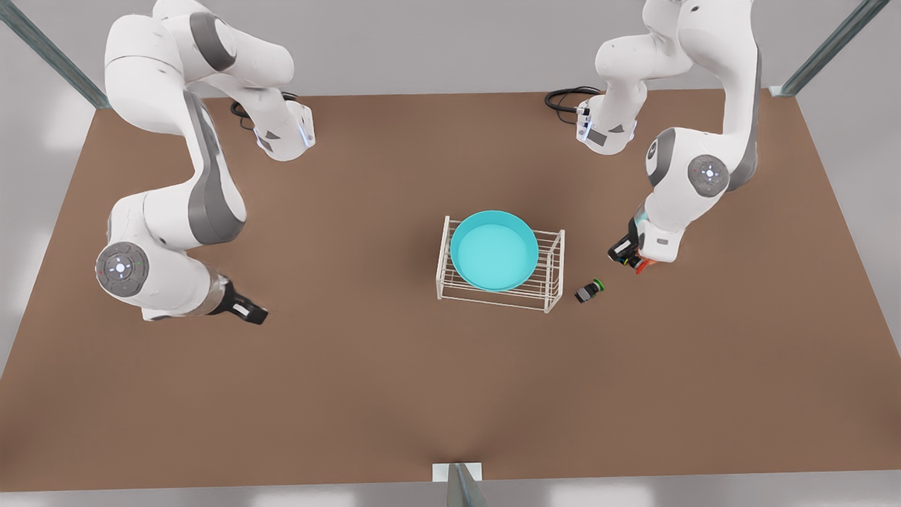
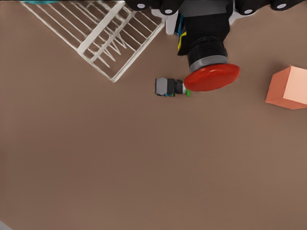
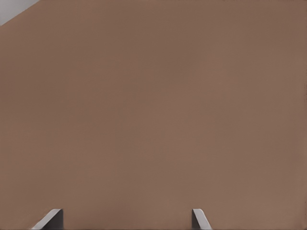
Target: Place the plate on the shelf with right arm and place the red button switch in the plate with left arm
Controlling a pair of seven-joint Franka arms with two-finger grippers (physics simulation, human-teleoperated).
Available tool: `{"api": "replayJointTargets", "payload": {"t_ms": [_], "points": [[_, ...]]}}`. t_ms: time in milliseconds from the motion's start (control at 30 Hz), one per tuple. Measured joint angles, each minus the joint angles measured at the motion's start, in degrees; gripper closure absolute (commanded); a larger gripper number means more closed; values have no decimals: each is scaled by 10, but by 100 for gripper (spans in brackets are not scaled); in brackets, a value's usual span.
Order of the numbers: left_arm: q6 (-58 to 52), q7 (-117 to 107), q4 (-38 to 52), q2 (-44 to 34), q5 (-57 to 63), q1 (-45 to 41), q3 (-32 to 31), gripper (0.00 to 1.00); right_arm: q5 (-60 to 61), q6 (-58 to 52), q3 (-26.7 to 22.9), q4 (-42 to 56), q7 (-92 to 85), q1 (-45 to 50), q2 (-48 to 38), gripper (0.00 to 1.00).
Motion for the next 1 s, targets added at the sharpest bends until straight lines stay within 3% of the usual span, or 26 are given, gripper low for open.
{"api": "replayJointTargets", "payload": {"t_ms": [200,533,567,600,733,833,1000], "points": [[-48,-84,98,83,-6,-135,-1,86,-7,13,5,-2,-111,-4,1,0],[-54,-217,144,165,2,-236,-1,83,-5,15,6,-2,-233,-6,1,0],[-53,-229,151,171,5,-238,-1,57,-5,15,6,-2,-242,-6,1,0],[-51,-239,154,175,7,-240,-1,0,-5,15,6,-2,-251,-6,1,0],[-57,-271,158,167,20,-230,3,0,-4,14,5,-2,-282,-7,2,0],[-110,-249,203,126,41,-122,24,0,-6,13,3,-2,-302,-8,6,0],[-174,-153,303,177,77,1,46,0,-8,15,2,-2,-327,-8,10,0]]}}
